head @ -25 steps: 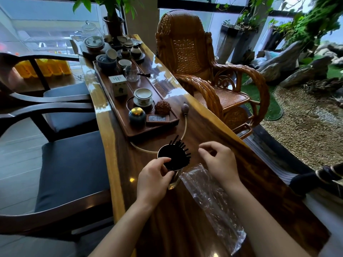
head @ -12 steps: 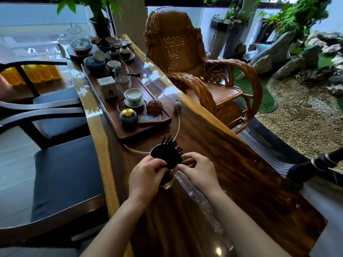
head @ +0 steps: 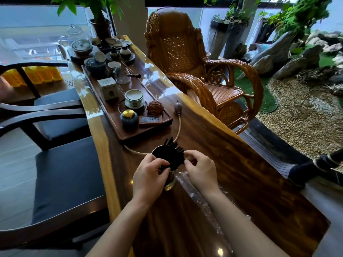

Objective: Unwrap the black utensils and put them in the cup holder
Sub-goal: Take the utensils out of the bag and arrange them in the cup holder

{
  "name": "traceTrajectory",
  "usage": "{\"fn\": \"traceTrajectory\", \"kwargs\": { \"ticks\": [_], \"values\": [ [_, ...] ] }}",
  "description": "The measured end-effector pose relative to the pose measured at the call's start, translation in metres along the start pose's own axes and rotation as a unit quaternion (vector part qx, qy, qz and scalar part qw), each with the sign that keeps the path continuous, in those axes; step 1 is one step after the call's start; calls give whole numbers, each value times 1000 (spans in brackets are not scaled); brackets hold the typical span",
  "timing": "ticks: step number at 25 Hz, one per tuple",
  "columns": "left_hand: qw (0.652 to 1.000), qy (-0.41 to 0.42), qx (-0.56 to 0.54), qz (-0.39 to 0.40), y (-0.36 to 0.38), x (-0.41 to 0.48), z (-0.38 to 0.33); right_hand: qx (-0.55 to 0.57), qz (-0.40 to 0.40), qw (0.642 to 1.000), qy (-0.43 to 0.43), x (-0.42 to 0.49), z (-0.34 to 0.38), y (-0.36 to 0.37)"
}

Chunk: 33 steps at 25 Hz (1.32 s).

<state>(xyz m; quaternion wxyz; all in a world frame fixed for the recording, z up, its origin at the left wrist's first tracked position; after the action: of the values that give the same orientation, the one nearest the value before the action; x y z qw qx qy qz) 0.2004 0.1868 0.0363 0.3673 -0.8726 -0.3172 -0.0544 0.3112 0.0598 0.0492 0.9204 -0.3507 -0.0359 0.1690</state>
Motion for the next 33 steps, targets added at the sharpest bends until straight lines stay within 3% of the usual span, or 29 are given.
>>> {"fn": "traceTrajectory", "kwargs": {
  "ticks": [3, 8, 13, 18, 22, 28, 33],
  "values": [
    [1000, 2, 1, 2, 2, -1, 1, -3, -20, 1000, 11, 8, 2, -2],
    [1000, -3, -7, -2, 5, -4, 2, -26, 40, 996, 80, 35, 10, 5],
    [1000, 1, -10, -10, 2, -2, 0, -40, 30, 997, 63, 44, 17, 8],
    [999, 8, -29, -39, -5, 2, -6, -61, -59, 995, -61, 28, 29, -21],
    [996, 53, -37, -64, -12, 7, -16, -69, -94, 973, -199, 9, 53, -51],
    [985, 129, -49, -107, -22, 18, -36, -127, -11, 944, -305, -10, 87, -54],
    [983, 123, -87, -106, -25, 20, -38, -94, 4, 950, -299, -13, 88, -51]
  ]
}}
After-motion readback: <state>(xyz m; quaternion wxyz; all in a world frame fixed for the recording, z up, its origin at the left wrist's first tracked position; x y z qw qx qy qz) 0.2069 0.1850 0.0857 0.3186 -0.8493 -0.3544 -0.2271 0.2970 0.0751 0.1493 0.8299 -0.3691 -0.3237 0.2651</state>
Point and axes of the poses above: each hand's wrist, its own x-axis towards the middle knuckle, its own y-axis out of the palm, z = x × y, the point moved 2 cm from there along x, towards the middle knuckle, and after that the axes turned 9 degrees about y, right-handed, at the moved point
